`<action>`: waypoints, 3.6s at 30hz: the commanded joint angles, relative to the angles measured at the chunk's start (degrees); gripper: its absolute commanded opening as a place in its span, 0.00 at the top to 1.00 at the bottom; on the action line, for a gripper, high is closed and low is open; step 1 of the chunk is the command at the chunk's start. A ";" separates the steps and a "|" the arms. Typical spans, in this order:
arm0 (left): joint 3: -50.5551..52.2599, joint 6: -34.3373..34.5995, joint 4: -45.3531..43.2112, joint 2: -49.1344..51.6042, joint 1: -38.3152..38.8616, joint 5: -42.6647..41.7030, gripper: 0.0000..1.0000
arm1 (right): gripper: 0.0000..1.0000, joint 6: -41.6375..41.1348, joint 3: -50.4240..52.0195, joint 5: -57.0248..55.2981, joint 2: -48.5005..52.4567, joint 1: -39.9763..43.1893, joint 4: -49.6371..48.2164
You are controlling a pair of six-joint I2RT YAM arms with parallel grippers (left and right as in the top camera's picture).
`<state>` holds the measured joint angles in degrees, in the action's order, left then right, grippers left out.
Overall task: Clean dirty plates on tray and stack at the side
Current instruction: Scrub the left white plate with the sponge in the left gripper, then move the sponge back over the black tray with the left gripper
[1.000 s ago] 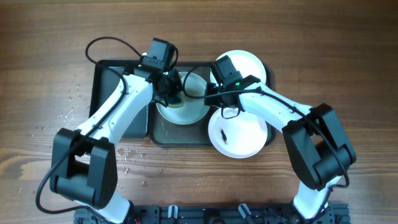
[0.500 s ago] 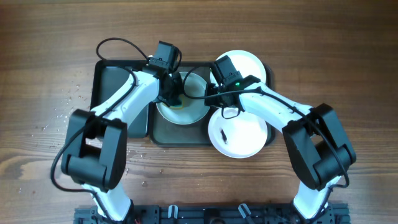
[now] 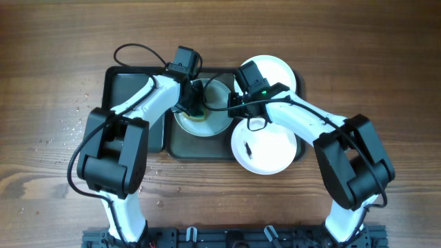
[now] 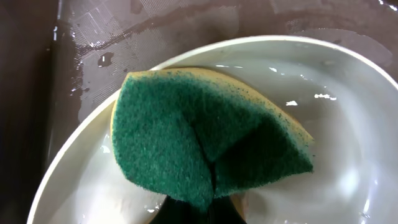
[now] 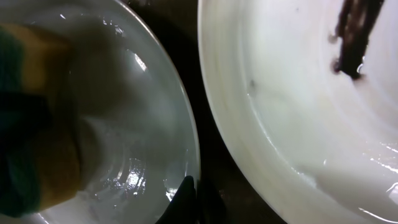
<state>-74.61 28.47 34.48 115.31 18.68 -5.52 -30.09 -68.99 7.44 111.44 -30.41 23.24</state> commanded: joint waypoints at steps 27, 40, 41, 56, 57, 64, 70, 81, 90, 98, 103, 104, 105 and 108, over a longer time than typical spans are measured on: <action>-0.42 -9.20 6.62 -14.16 -1.11 -7.02 0.96 | 0.96 4.66 0.11 3.37 -1.03 -0.33 -0.07; 2.64 -1.77 4.94 -5.38 -0.76 2.19 0.96 | 0.95 4.63 0.11 3.34 -1.03 -0.33 -0.09; 2.64 -1.29 4.96 -4.44 -0.66 2.27 0.96 | 0.96 4.61 0.11 3.34 -1.03 -0.33 -0.07; 2.67 0.31 2.25 2.67 5.79 -16.59 0.96 | 0.96 4.63 0.11 3.37 -1.03 -0.33 -0.07; 2.64 0.31 1.60 2.67 6.01 -18.60 0.96 | 0.96 4.63 0.11 3.37 -1.03 -0.33 -0.07; 2.16 0.31 -1.86 2.21 5.22 -24.06 0.96 | 0.96 4.63 0.11 3.37 -1.03 -0.39 -0.07; 1.51 0.22 -0.87 -3.19 1.40 -24.06 0.96 | 0.96 4.61 0.11 3.34 -1.03 -0.39 -0.09; 1.51 -1.22 6.49 -23.65 -10.95 -11.13 0.96 | 0.95 4.61 0.11 3.34 -1.03 -0.39 0.09; 1.53 -4.37 18.05 -27.85 -21.27 5.84 0.96 | 0.80 4.59 0.13 3.34 -1.03 -0.39 0.83; 3.02 -10.75 17.29 -27.74 -23.82 6.99 0.96 | 0.65 4.44 0.17 3.32 -1.03 -0.39 2.21; 8.46 -13.14 11.89 -27.28 -23.85 9.53 0.96 | 0.66 4.35 1.60 2.69 -1.03 -0.39 0.85; 9.94 -13.33 10.21 -27.21 -23.85 9.49 0.96 | 0.66 4.39 2.12 2.62 -1.03 -0.39 0.50; 11.47 -13.33 8.44 -27.21 -23.85 9.51 0.96 | 0.66 4.37 2.38 2.45 -1.03 -0.39 0.35; 15.56 -14.67 2.89 -27.21 -23.85 9.49 0.96 | 0.67 4.37 3.15 2.45 -1.03 -0.39 -0.55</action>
<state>-63.05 16.95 41.36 88.18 -4.99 2.35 -25.63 -67.20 10.26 111.39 -30.46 23.40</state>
